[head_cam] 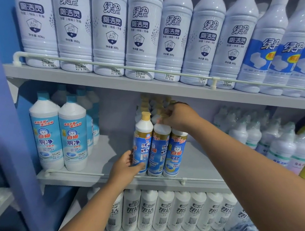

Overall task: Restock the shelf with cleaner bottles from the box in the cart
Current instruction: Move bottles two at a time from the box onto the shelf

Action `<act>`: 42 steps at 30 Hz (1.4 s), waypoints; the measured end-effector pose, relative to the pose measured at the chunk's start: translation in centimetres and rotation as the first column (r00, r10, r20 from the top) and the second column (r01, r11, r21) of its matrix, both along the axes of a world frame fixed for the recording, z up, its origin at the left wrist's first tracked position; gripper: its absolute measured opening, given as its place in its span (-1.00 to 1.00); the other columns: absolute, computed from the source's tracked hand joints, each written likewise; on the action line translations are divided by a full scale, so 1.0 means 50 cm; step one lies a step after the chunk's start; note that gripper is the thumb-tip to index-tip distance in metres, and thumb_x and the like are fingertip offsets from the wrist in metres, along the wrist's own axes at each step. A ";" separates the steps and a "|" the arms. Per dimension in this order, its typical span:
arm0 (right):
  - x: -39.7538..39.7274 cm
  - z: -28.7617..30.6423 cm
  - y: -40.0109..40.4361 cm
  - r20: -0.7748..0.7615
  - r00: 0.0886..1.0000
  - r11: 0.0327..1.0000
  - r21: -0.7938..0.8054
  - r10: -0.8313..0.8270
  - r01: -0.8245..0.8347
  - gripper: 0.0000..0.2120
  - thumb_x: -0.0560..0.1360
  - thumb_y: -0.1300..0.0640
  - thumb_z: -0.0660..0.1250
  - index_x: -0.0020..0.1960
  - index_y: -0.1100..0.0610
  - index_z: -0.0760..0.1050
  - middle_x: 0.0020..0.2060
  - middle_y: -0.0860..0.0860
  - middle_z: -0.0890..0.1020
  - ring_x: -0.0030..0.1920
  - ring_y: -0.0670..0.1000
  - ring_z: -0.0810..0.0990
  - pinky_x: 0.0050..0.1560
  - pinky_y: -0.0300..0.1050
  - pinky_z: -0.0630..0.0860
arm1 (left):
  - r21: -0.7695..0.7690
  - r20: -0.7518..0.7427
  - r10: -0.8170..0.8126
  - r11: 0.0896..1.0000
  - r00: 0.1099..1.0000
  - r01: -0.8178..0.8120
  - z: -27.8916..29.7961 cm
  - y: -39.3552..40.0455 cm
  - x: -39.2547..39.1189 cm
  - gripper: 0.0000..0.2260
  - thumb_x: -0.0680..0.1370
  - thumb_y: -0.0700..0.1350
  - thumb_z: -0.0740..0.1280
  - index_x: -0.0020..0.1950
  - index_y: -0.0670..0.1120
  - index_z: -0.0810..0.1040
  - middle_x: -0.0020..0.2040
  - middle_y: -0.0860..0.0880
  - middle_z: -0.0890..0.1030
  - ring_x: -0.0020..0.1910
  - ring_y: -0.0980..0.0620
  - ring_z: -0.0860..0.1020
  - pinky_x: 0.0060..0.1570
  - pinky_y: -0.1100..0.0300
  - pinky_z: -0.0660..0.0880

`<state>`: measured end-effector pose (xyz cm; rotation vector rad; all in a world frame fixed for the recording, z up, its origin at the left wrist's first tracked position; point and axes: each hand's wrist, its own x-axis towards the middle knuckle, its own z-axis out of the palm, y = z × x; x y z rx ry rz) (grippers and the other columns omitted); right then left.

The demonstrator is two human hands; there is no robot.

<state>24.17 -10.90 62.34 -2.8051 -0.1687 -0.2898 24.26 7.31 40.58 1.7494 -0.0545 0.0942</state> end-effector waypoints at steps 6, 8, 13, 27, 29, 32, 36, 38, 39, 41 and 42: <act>-0.001 -0.006 0.001 0.002 1.000 0.997 -0.080 0.017 -0.016 -0.74 0.50 -0.08 0.37 0.05 0.08 0.60 -0.06 0.04 0.63 -0.07 0.07 0.53 -0.18 -0.12 0.43 | 0.070 0.026 0.085 0.994 0.996 -0.087 0.006 -0.011 -0.004 -0.55 0.32 -0.01 0.62 0.04 0.14 0.43 -0.04 0.16 0.62 -0.09 0.19 0.62 -0.03 0.12 0.60; -0.003 -0.011 -0.003 0.020 0.999 0.998 -0.061 0.033 -0.032 -0.75 0.50 -0.07 0.36 0.05 0.09 0.60 -0.06 0.03 0.64 -0.07 0.06 0.53 -0.22 -0.13 0.41 | 0.083 0.024 0.076 0.994 0.997 -0.078 0.003 -0.011 -0.005 -0.54 0.34 0.00 0.60 0.07 0.14 0.41 -0.03 0.17 0.61 -0.07 0.19 0.61 0.01 0.10 0.59; -0.002 -0.017 -0.008 0.060 0.998 0.999 -0.054 0.001 0.002 -0.71 0.44 -0.16 0.43 0.02 0.01 0.58 -0.07 -0.01 0.63 -0.12 0.00 0.51 -0.25 -0.15 0.39 | 0.102 0.029 0.051 0.993 0.998 -0.053 -0.003 -0.006 -0.008 -0.58 0.40 -0.10 0.55 0.11 0.16 0.42 0.01 0.19 0.61 -0.05 0.24 0.60 -0.01 0.19 0.55; 0.004 -0.010 -0.008 0.057 0.998 0.990 -0.138 -0.005 0.013 -0.76 0.47 -0.12 0.42 -0.05 -0.01 0.44 -0.10 0.00 0.59 -0.11 0.03 0.50 -0.20 -0.11 0.39 | 0.203 0.083 0.114 0.971 0.990 -0.129 -0.009 -0.011 -0.008 -0.47 0.39 0.08 0.54 0.27 0.07 0.41 0.06 0.11 0.57 -0.06 0.21 0.56 -0.09 0.19 0.52; 0.008 -0.010 -0.009 0.043 0.999 0.989 -0.148 -0.006 0.012 -0.77 0.47 -0.12 0.41 -0.04 -0.02 0.44 -0.12 -0.01 0.58 -0.11 0.03 0.50 -0.20 -0.10 0.39 | 0.213 0.087 0.126 0.967 0.988 -0.142 -0.008 -0.012 -0.007 -0.50 0.38 0.09 0.55 0.22 0.11 0.41 0.06 0.08 0.58 -0.08 0.22 0.56 -0.14 0.19 0.53; 0.008 -0.011 -0.011 0.033 0.999 0.990 -0.141 0.003 0.001 -0.78 0.49 -0.10 0.40 0.02 0.01 0.50 -0.08 -0.01 0.60 -0.09 0.03 0.51 -0.18 -0.10 0.42 | 0.221 0.089 0.141 0.962 0.986 -0.157 -0.004 -0.016 -0.004 -0.51 0.36 0.10 0.56 0.16 0.14 0.39 0.05 0.08 0.59 -0.09 0.19 0.58 -0.19 0.20 0.52; -0.009 -0.032 -0.023 0.123 0.992 1.000 -0.013 0.010 -0.008 -0.62 0.50 -0.10 0.36 0.25 0.03 0.55 0.09 0.00 0.65 0.03 0.04 0.57 -0.06 -0.06 0.55 | 0.223 0.079 0.156 0.960 0.985 -0.170 -0.006 -0.011 0.001 -0.47 0.33 0.10 0.59 0.18 0.10 0.42 0.05 0.08 0.59 -0.08 0.15 0.59 -0.11 0.09 0.59; -0.038 -0.053 -0.035 0.298 0.955 0.994 0.105 0.006 -0.039 -0.59 0.51 -0.13 0.36 0.30 0.01 0.53 0.17 -0.03 0.63 0.17 0.01 0.54 0.07 -0.05 0.55 | 0.211 0.082 0.146 0.964 0.986 -0.160 -0.009 -0.007 0.004 -0.44 0.32 0.09 0.60 0.20 0.09 0.41 0.07 0.06 0.59 -0.07 0.13 0.60 -0.09 0.07 0.60; -0.058 -0.066 -0.044 0.374 0.927 0.984 0.166 -0.001 -0.066 -0.58 0.52 -0.13 0.36 0.32 0.01 0.51 0.19 -0.06 0.61 0.23 -0.03 0.49 0.12 -0.10 0.50 | 0.198 0.087 0.130 0.969 0.988 -0.145 -0.010 -0.006 0.004 -0.40 0.31 0.08 0.61 0.25 0.08 0.40 0.10 0.04 0.59 -0.05 0.12 0.60 -0.07 0.08 0.60; -0.096 -0.111 -0.069 0.482 0.873 0.948 0.304 -0.069 -0.093 -0.59 0.53 -0.11 0.36 0.32 0.01 0.50 0.19 -0.11 0.57 0.26 -0.13 0.43 0.18 -0.24 0.37 | 0.143 0.070 0.106 0.983 0.992 -0.115 -0.006 -0.004 0.011 -0.23 0.31 0.08 0.61 0.42 0.04 0.32 0.22 0.00 0.52 0.07 0.07 0.57 0.02 0.11 0.56; -0.108 -0.144 -0.085 0.511 0.847 0.917 0.392 -0.147 -0.078 -0.62 0.54 -0.10 0.36 0.31 0.01 0.50 0.18 -0.13 0.55 0.24 -0.16 0.44 0.20 -0.25 0.36 | 0.109 0.061 0.096 0.989 0.994 -0.102 -0.002 0.000 0.015 -0.17 0.32 0.09 0.61 0.48 0.04 0.26 0.29 0.00 0.47 0.16 0.03 0.53 0.10 0.09 0.54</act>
